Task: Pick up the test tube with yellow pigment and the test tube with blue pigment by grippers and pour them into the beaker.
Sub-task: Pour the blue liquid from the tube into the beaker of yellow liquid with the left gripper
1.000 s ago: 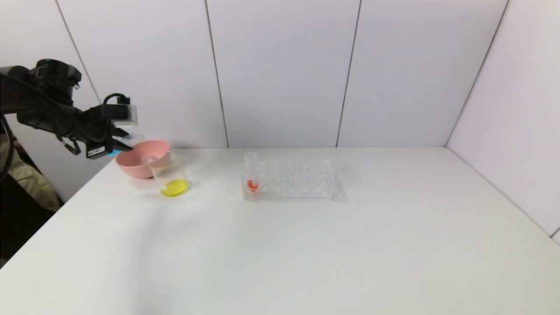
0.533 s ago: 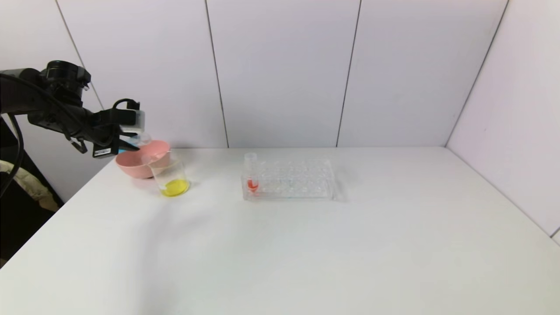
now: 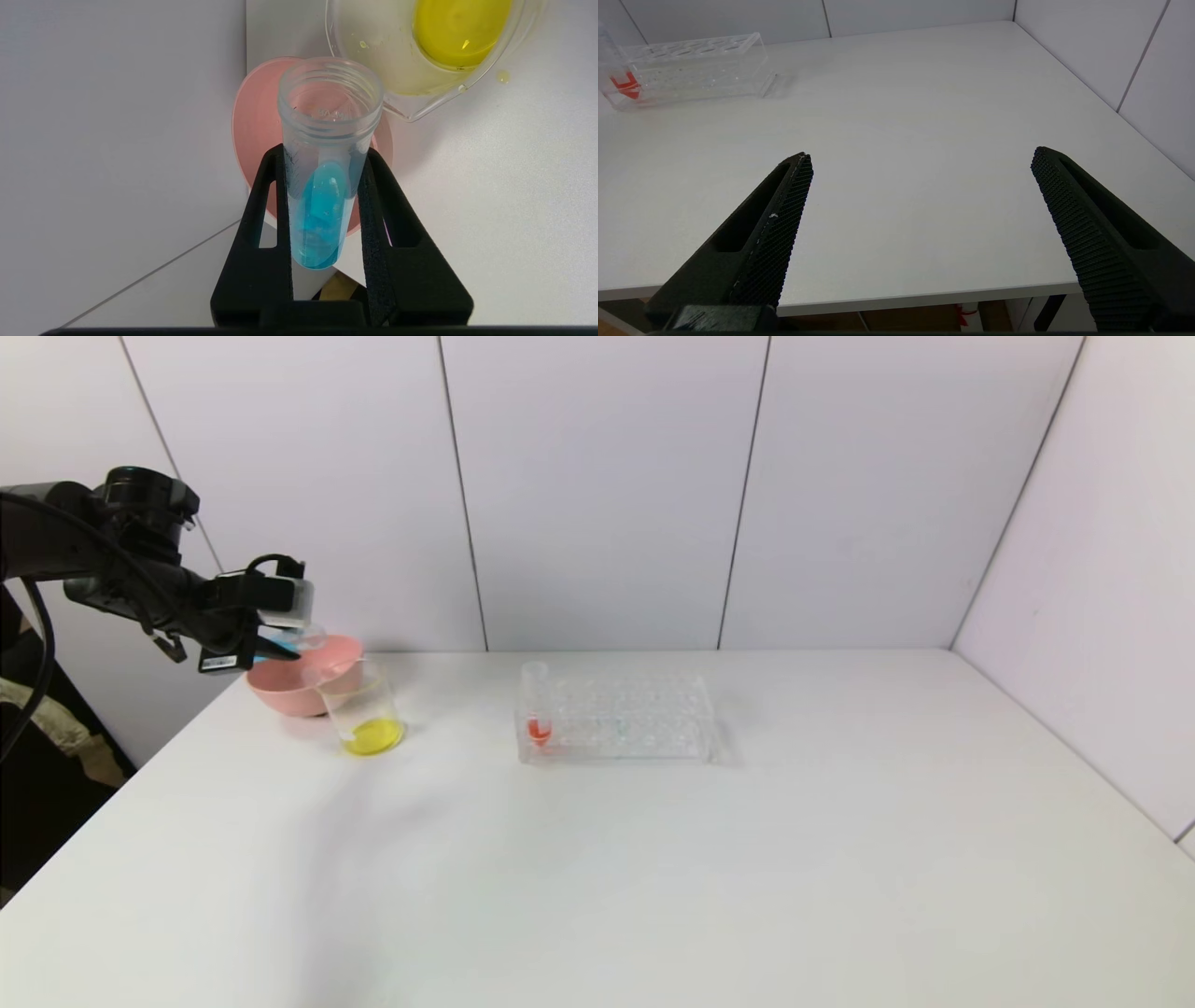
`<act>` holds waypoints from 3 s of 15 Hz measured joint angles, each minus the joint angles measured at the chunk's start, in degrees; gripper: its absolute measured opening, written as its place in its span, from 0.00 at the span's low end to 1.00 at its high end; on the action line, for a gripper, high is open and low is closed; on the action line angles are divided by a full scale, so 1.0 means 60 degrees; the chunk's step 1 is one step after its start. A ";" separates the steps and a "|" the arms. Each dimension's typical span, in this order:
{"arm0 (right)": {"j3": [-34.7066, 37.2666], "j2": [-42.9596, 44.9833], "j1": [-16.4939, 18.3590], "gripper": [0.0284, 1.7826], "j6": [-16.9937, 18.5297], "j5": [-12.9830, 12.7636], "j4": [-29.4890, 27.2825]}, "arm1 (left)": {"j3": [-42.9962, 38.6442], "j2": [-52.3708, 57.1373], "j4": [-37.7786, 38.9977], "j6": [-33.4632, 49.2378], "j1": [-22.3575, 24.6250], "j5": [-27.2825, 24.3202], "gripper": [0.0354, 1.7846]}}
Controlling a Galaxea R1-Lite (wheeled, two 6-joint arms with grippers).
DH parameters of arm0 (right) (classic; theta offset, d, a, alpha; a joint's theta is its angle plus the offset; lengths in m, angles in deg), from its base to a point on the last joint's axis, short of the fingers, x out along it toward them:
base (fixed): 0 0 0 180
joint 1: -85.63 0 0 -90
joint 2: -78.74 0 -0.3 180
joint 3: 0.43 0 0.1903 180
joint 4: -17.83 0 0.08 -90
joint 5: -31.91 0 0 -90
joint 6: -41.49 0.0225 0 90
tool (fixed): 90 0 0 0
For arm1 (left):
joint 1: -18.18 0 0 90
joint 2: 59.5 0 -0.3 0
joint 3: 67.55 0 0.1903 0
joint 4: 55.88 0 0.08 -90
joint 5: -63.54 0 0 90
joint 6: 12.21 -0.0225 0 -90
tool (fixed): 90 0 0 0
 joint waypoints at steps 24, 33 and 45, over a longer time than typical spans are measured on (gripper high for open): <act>0.0000 0.0000 0.0000 0.96 0.0000 0.0000 0.0004 | 0.0000 0.0250 -0.1205 0.1016 -0.0502 0.2586 0.23; 0.0000 0.0000 0.0000 0.96 0.0000 0.0000 0.0004 | 0.0000 0.0185 -0.1213 0.1231 -0.0815 0.3228 0.23; 0.0000 0.0000 0.0000 0.96 0.0000 0.0000 0.0000 | 0.0000 0.0161 -0.1199 0.1388 -0.1223 0.4399 0.23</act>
